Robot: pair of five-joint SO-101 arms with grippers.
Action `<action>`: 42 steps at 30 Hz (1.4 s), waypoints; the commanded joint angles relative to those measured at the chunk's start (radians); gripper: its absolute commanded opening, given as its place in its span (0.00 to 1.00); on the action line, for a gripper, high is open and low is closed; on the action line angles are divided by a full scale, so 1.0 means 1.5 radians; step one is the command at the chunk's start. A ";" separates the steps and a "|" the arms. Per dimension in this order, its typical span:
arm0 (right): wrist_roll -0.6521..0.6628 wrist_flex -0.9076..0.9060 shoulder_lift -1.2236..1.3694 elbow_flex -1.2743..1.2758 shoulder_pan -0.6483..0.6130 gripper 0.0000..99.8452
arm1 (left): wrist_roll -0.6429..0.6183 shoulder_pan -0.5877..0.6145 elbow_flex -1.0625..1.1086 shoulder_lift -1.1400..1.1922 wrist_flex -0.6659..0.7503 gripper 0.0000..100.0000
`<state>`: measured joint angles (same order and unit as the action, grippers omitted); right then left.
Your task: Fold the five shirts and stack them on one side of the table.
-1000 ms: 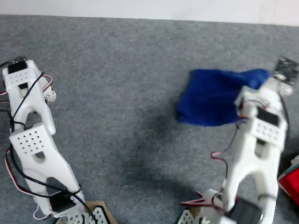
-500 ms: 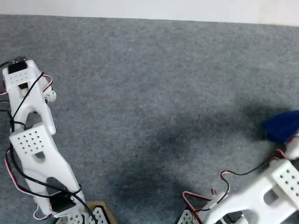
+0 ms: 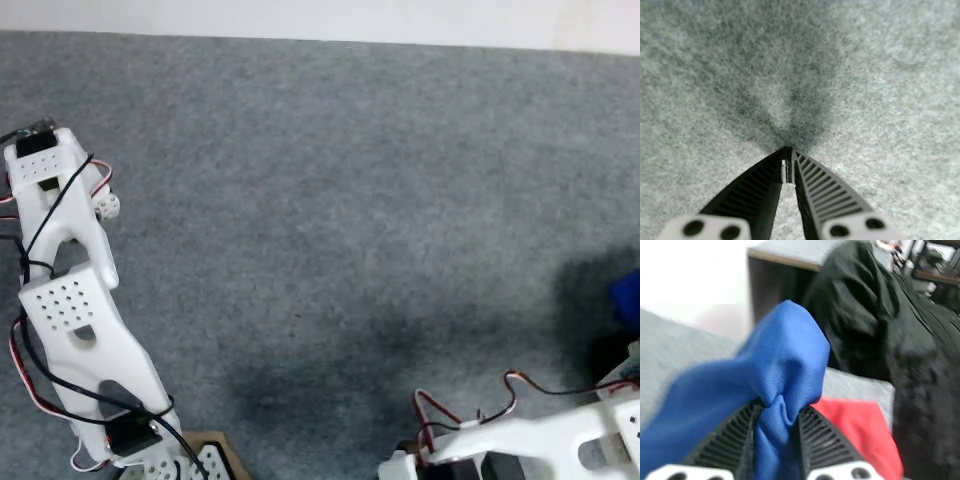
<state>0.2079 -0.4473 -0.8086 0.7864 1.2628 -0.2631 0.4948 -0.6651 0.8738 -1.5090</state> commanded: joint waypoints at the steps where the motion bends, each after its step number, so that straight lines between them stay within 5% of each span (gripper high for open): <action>1: 0.046 0.088 0.016 0.049 0.041 0.01 | 0.000 -0.027 -0.003 -0.004 0.017 0.01; 11: 0.053 0.435 0.303 0.147 0.132 0.01 | 0.000 -0.026 -0.002 -0.003 0.013 0.01; 22: 0.096 0.444 0.553 -0.002 0.132 0.01 | 0.000 -0.026 -0.002 -0.003 0.013 0.01; 26: 0.002 0.442 0.550 -0.031 0.132 0.16 | 0.000 -0.028 -0.002 -0.003 0.015 0.01; 29: -0.054 0.377 0.528 -0.072 0.124 0.28 | 0.000 -0.028 -0.002 -0.003 0.016 0.01; 37: -0.124 0.001 0.444 -0.272 0.038 0.26 | 0.000 -0.028 -0.002 -0.003 0.017 0.01; 42: -0.177 -0.131 0.409 -0.368 -0.010 0.26 | 0.000 -0.028 -0.003 -0.003 0.017 0.01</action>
<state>-0.0115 -0.5531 -0.1212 0.3491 1.2965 -0.2631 0.4948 -0.6651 0.8738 -1.5090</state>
